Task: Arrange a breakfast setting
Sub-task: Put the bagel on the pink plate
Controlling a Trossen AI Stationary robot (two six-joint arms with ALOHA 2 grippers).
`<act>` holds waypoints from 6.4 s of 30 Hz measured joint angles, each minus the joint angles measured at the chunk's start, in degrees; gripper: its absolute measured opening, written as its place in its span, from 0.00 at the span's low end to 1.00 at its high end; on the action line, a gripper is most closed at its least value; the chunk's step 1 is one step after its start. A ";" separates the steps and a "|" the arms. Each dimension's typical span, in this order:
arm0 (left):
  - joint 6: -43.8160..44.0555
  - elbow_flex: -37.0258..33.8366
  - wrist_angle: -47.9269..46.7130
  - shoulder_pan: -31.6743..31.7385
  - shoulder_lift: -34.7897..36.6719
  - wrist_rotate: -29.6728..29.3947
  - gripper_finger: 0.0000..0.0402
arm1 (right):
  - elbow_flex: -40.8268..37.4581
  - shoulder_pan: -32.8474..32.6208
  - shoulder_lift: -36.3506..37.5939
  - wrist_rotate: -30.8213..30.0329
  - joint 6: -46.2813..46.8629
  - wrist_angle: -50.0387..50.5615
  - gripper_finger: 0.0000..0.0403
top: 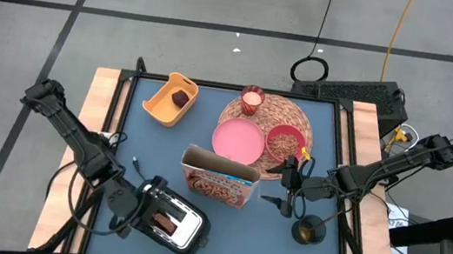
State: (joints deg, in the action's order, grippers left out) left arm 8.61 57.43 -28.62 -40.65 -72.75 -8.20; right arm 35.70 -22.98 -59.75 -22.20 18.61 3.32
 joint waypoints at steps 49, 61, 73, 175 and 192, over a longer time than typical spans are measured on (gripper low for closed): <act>-1.53 -0.09 4.72 4.76 16.96 -4.14 0.17 | 0.00 0.00 0.00 0.00 0.00 0.01 0.98; -8.94 -0.04 15.37 12.98 24.75 -4.08 0.17 | 0.00 0.00 0.00 0.01 0.00 0.00 0.98; -10.46 0.00 22.74 30.93 25.01 -3.85 0.17 | 0.00 0.00 0.00 0.00 0.00 0.01 0.98; 28.12 -0.04 36.87 63.51 -22.51 28.85 0.17 | 0.00 17.33 10.95 -0.04 -37.21 2.11 0.98; 32.51 0.00 39.40 62.70 -29.68 26.54 0.17 | 0.00 17.38 10.91 -0.03 -37.77 1.69 0.98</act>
State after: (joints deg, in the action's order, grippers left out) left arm 41.12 57.43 10.78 22.04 -102.43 18.35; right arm 35.70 -5.61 -48.84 -22.22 -19.16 5.01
